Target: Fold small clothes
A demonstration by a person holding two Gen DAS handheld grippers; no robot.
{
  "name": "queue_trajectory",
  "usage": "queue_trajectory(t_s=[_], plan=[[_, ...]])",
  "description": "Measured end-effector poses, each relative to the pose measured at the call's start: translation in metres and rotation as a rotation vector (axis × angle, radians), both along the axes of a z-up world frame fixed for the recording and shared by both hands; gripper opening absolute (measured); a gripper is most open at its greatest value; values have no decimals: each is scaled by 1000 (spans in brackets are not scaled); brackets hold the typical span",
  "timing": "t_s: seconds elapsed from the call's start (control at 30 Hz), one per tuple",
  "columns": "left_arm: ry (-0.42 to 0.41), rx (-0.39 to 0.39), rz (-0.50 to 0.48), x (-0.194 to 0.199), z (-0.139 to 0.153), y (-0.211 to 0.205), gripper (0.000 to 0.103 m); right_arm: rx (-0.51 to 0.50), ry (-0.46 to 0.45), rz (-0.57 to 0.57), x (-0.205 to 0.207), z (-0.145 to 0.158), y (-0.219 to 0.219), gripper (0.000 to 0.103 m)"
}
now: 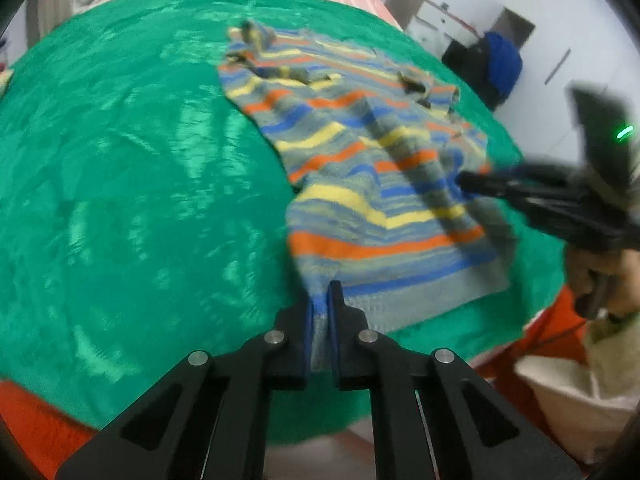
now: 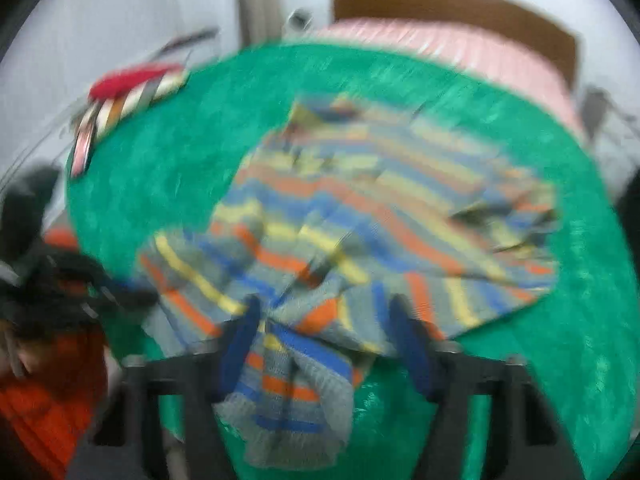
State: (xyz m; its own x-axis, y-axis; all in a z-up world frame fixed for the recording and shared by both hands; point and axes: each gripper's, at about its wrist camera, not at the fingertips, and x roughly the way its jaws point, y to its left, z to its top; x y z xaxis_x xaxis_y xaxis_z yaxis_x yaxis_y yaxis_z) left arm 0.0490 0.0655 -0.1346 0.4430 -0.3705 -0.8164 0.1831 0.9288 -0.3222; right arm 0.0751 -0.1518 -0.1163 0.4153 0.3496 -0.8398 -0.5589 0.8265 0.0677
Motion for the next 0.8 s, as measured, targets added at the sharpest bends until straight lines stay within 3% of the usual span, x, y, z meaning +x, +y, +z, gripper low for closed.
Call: queue_trajectory(t_s=[0.03, 0.17, 0.3, 0.4, 0.47, 0.5, 0.57, 0.6, 0.63, 0.7, 0.77, 0.8], plan=[[-2, -14, 12, -5, 8, 8, 5, -6, 46, 7, 2, -5, -5, 6], [-22, -33, 18, -27, 33, 33, 5, 67, 55, -41, -34, 25, -69, 6], [19, 8, -12, -32, 18, 27, 5, 31, 69, -129, -72, 35, -132, 8], [88, 26, 15, -20, -7, 27, 5, -40, 139, -265, -91, 9, -177, 25], [102, 9, 34, -19, -11, 31, 5, -33, 181, -337, -96, -5, -198, 36], [99, 2, 43, -19, -9, 33, 5, -1, 201, -376, -100, -9, -208, 39], [90, -8, 51, -21, -6, 35, 5, 120, 240, -445, -108, -13, -224, 61], [88, -9, 53, -21, -5, 36, 5, 202, 258, -473, -109, -14, -229, 64], [88, -7, 52, -21, -5, 35, 5, 340, 290, -517, -108, -17, -236, 67], [88, 3, 46, -21, -6, 33, 5, 508, 353, -579, -103, -28, -239, 67], [89, 7, 43, -20, -7, 31, 5, 565, 410, -612, -95, -45, -225, 68], [92, 5, 43, -20, -7, 33, 5, 543, 450, -598, -90, -58, -212, 67]])
